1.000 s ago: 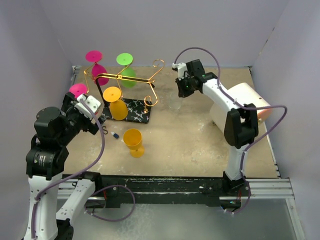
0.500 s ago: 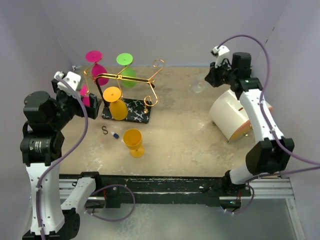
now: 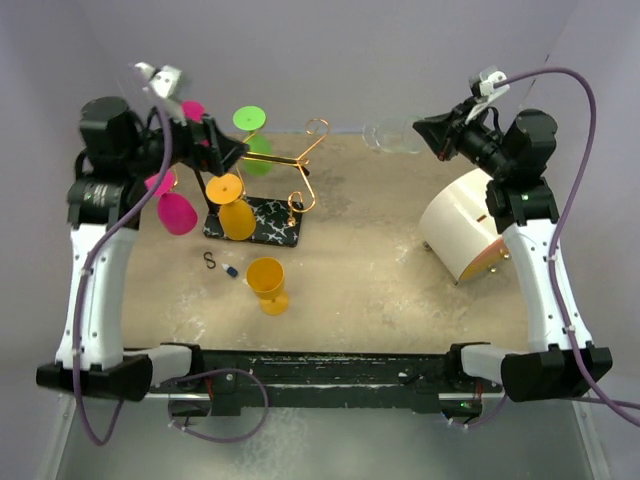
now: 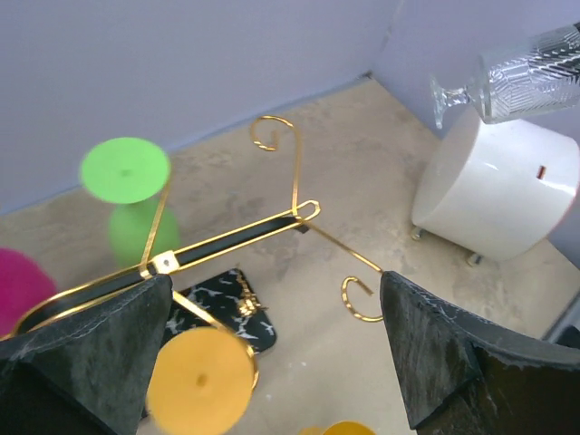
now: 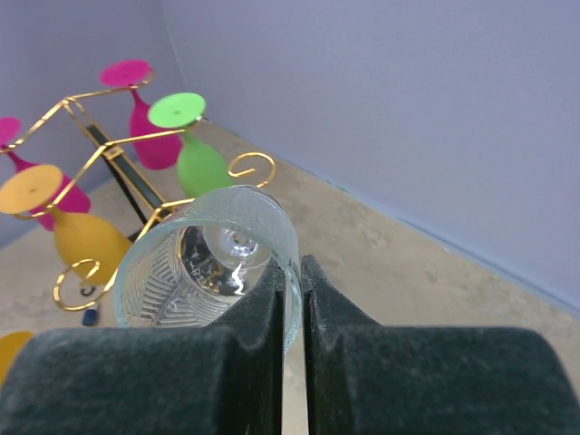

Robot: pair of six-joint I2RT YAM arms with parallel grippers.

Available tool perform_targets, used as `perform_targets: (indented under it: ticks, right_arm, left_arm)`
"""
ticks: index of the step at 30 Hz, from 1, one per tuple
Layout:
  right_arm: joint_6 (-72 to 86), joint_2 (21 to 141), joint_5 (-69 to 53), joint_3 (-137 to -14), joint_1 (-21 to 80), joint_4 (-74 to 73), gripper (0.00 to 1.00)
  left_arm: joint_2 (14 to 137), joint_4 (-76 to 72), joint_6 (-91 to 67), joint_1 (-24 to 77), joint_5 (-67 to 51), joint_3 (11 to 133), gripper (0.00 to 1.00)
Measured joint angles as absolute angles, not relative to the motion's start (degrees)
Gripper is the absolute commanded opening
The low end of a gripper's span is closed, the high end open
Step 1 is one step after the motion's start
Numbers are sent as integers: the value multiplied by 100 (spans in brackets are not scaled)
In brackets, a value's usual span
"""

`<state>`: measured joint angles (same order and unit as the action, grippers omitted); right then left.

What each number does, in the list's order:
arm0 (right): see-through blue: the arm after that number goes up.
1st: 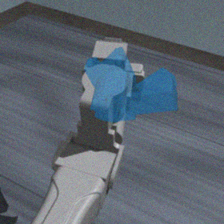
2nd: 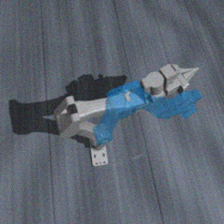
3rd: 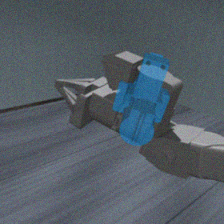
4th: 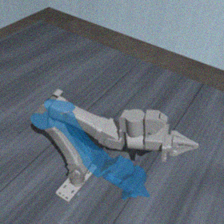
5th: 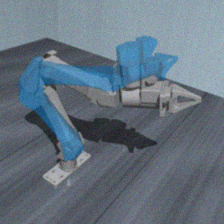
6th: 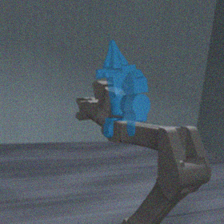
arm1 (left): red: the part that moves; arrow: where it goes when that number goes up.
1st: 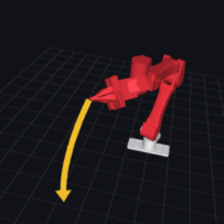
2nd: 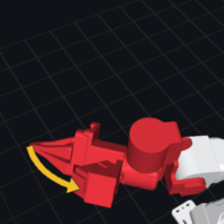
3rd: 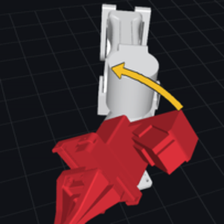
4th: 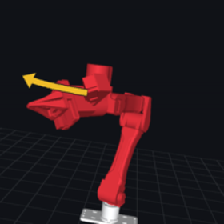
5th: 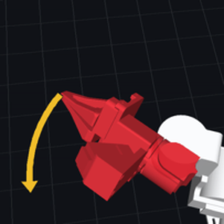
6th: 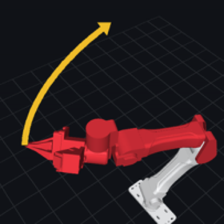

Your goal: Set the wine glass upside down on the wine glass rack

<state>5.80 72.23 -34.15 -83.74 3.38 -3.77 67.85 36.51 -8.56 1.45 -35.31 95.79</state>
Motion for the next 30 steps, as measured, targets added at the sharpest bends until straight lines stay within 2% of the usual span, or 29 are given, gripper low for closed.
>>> perform_targets:
  ticks: [11, 17, 19, 23, 30]
  right_arm:
    - [1168, 6827, -3887, -7330, 624, 609, 0]
    - [1072, 6755, -4027, -7330, 637, 657, 0]
    - [1035, 6737, -4062, -7330, 637, 657, 0]
    - [1004, 6735, -4158, -7330, 637, 642, 0]
    - [947, 6735, -4193, -7325, 637, 642, 0]
  left_arm:
    - [8206, 3592, -1409, 1778, -3426, 10296, 94]
    - [8665, 3378, -1610, 2617, -3284, 10600, 84]
    - [8899, 3334, -1664, 2827, -3225, 10700, 78]
    - [9268, 3238, -1813, 3061, -3142, 10718, 66]
    - [9592, 2974, -2071, 3148, -3111, 10715, 54]
